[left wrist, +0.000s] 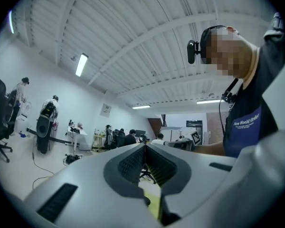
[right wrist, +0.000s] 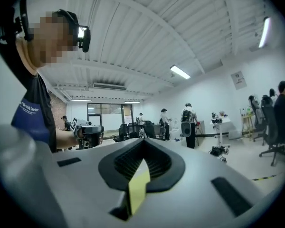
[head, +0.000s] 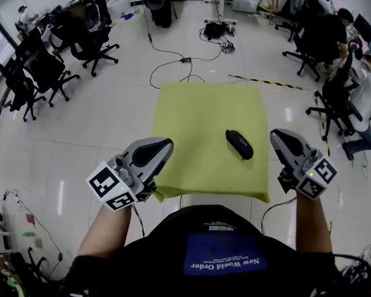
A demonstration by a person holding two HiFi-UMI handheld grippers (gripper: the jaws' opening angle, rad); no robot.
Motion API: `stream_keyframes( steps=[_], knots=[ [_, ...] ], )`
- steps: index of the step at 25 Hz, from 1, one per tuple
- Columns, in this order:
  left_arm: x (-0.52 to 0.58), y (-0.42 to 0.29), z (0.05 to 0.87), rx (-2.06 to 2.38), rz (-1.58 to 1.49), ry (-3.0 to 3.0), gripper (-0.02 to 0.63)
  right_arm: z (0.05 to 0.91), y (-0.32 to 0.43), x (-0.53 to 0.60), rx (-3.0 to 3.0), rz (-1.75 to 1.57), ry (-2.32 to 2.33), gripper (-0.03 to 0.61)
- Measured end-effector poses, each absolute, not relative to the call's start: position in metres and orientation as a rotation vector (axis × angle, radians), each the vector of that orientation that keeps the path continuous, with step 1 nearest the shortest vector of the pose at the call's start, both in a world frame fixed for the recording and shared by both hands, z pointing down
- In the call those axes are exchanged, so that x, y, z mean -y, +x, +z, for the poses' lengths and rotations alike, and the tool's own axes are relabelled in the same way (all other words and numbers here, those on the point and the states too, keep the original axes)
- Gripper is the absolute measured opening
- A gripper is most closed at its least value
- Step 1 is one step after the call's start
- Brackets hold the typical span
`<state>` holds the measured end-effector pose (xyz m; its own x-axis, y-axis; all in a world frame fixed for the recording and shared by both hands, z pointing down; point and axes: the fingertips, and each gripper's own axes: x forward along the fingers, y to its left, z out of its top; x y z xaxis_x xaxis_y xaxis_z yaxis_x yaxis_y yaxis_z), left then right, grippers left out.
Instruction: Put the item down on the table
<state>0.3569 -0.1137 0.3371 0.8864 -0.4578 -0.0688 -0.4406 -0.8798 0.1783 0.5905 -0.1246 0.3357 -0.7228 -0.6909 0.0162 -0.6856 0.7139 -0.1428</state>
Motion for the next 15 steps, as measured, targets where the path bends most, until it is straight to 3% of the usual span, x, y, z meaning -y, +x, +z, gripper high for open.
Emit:
stream_keyframes(
  steps=[15],
  knots=[
    [0.1, 0.344, 0.337, 0.724, -0.183, 2.888, 0.005, 0.341, 0.571, 0.106, -2.789, -0.366, -1.082, -0.012]
  ],
)
